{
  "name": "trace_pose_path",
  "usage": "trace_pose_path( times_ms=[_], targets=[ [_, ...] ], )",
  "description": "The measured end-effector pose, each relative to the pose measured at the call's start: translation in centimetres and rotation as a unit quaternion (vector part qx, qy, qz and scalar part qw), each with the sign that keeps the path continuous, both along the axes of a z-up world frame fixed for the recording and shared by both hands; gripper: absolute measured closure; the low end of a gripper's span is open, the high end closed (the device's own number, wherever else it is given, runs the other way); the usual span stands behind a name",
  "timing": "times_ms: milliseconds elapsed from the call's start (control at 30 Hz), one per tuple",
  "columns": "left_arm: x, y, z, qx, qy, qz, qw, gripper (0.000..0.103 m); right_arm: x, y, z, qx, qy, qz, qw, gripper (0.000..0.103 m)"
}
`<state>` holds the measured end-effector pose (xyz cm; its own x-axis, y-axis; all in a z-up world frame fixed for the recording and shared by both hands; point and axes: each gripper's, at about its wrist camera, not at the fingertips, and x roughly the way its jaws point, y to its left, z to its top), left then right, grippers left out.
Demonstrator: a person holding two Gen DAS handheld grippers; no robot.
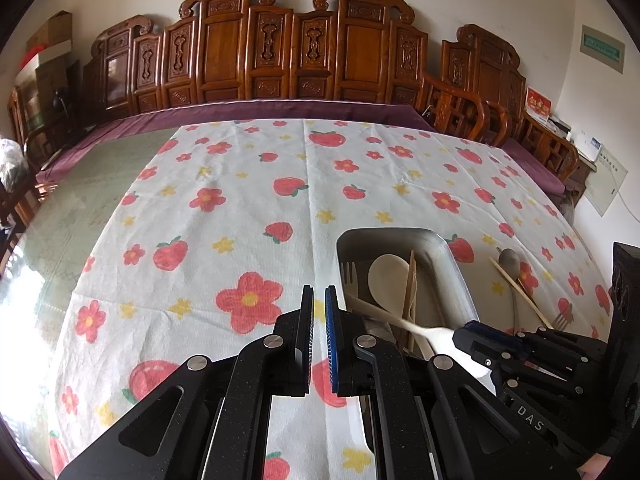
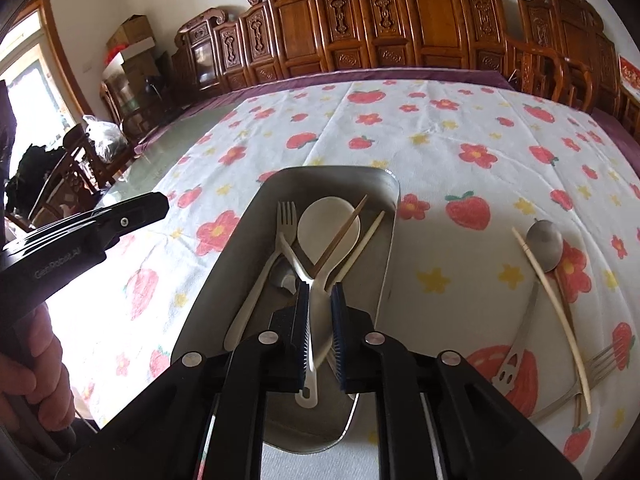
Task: Organize utensils
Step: 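Lower the small white spoon into the tray and open the right gripper, then grasp the light bamboo chopstick with the right gripper and lift it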
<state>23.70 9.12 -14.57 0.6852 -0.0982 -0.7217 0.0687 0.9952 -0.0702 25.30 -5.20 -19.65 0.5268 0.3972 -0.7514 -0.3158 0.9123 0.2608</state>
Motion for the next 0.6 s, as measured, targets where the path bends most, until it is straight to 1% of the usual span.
trace_pose_path(
  times_ms=[67, 167, 333, 500, 600],
  targets=[
    [0.0, 0.0, 0.0, 0.000, 0.000, 0.000, 1.0000, 0.098, -0.3, 0.1, 0.0, 0.008, 0.003, 0.018, 1.000, 0.077],
    [0.0, 0.0, 0.1, -0.001, -0.001, 0.001, 1.0000, 0.098, -0.9, 0.1, 0.2, 0.011, 0.002, 0.036, 0.999, 0.077],
    [-0.2, -0.3, 0.2, -0.002, -0.002, -0.004, 1.0000, 0.098, -2.2, -1.6, 1.5, 0.006, -0.019, 0.036, 0.999, 0.077],
    [-0.6, -1.3, 0.4, -0.008, -0.007, -0.016, 0.9998, 0.098, -3.7, -5.6, 3.0, -0.006, -0.042, 0.018, 0.999, 0.077],
    [-1.0, -2.5, 0.5, -0.009, -0.010, -0.031, 0.9994, 0.098, -4.6, -8.7, 3.4, -0.029, -0.054, 0.004, 0.998, 0.077]
  ],
)
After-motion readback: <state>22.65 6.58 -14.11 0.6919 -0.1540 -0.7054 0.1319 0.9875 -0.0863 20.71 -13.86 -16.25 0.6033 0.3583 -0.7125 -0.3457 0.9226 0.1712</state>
